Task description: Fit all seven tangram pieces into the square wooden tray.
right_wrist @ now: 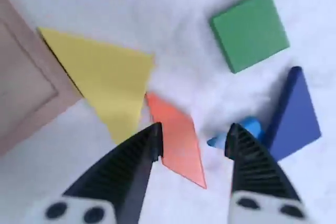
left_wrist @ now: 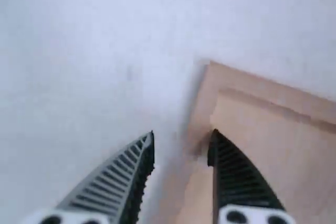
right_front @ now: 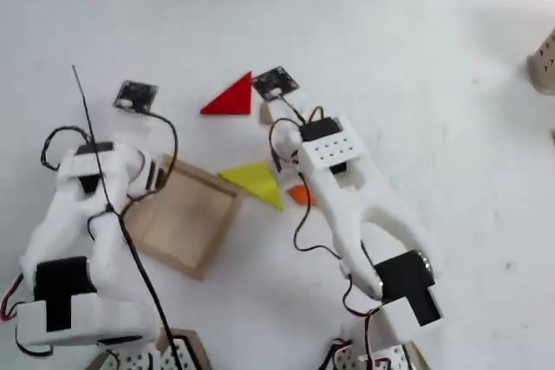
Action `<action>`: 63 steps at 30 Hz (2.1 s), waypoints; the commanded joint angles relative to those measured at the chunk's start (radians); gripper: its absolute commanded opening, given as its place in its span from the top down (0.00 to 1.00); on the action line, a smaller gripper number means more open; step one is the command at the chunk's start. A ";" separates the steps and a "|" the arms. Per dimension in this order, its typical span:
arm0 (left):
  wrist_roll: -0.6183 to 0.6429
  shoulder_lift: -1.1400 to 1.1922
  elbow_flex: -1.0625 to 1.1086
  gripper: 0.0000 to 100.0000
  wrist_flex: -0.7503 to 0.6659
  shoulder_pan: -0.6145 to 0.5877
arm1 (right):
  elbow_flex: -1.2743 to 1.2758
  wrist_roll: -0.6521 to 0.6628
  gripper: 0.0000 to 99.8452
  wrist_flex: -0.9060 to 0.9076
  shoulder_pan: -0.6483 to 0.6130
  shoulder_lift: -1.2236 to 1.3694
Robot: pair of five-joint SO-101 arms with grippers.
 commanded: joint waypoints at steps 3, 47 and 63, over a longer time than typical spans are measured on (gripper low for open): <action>0.104 0.021 -0.074 0.83 0.005 -0.102 | -0.028 -0.008 0.80 0.004 0.008 -0.051; 0.196 -0.122 -0.032 0.63 0.020 -0.266 | -0.028 0.107 0.64 -0.096 -0.202 0.084; 0.201 0.120 -0.245 0.63 0.146 -0.274 | -0.028 0.120 0.64 -0.168 -0.142 0.085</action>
